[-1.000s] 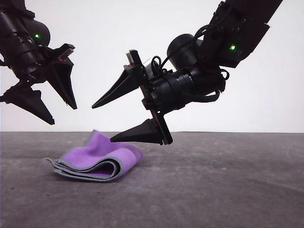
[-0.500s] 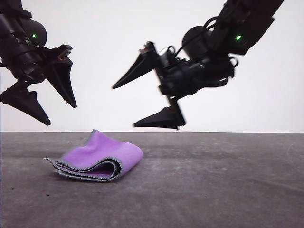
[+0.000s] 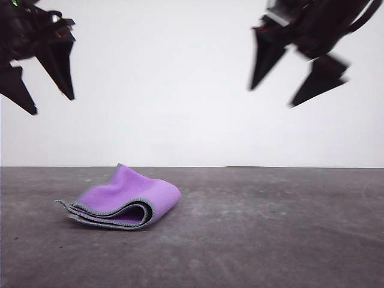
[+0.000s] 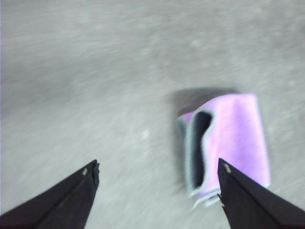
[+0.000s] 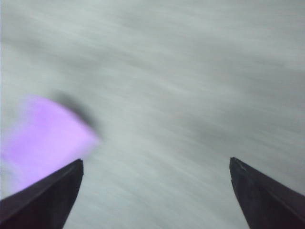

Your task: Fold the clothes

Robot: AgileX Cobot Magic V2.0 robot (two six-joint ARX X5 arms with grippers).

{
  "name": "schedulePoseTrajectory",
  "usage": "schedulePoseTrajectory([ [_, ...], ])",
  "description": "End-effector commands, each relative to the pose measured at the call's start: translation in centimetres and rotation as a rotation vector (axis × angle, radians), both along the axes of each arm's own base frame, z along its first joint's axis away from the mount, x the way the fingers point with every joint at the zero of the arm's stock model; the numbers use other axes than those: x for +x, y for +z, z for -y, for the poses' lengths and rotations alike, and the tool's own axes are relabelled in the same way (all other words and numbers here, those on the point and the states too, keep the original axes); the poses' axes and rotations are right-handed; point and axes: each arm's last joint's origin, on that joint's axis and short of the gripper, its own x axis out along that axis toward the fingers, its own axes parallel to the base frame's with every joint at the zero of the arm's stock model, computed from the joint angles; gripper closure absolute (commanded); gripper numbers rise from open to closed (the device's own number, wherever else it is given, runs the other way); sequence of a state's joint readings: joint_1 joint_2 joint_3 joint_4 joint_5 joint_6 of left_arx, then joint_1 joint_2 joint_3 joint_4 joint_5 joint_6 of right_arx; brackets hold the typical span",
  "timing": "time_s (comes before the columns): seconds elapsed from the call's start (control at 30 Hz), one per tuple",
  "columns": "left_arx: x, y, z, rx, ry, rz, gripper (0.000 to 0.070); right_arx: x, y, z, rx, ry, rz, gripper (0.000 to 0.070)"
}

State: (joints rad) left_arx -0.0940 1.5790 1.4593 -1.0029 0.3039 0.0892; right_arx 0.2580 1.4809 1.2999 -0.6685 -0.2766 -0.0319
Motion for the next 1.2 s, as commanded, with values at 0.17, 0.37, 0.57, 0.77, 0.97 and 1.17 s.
schedulePoseTrajectory([
  [0.17,-1.7,2.1,-0.2,0.020,-0.002,0.045,0.0218,-3.6,3.4,4.0,-0.079,-0.047,0.049,0.0079],
  [0.37,-3.9,2.8,-0.4,0.016,-0.002,0.082,0.0219,-7.4,4.6,5.8,-0.066,-0.105,0.112,0.0080],
  [0.57,-6.7,0.9,-0.6,-0.002,0.020,0.120,0.0219,-10.7,0.4,6.1,-0.025,-0.135,0.079,0.0080],
  [0.77,-8.9,-1.4,-0.7,-0.029,0.045,0.190,0.0223,-12.4,-4.4,6.2,0.066,-0.191,0.115,0.0162],
  [0.97,-9.4,-1.8,-0.7,-0.032,0.047,0.193,0.0275,-12.7,-5.3,6.2,0.090,-0.210,0.122,0.0268],
  [1.17,-9.3,-1.8,-0.7,-0.033,0.048,0.199,0.0688,-12.7,-5.2,6.2,0.090,-0.210,0.128,0.0697],
])
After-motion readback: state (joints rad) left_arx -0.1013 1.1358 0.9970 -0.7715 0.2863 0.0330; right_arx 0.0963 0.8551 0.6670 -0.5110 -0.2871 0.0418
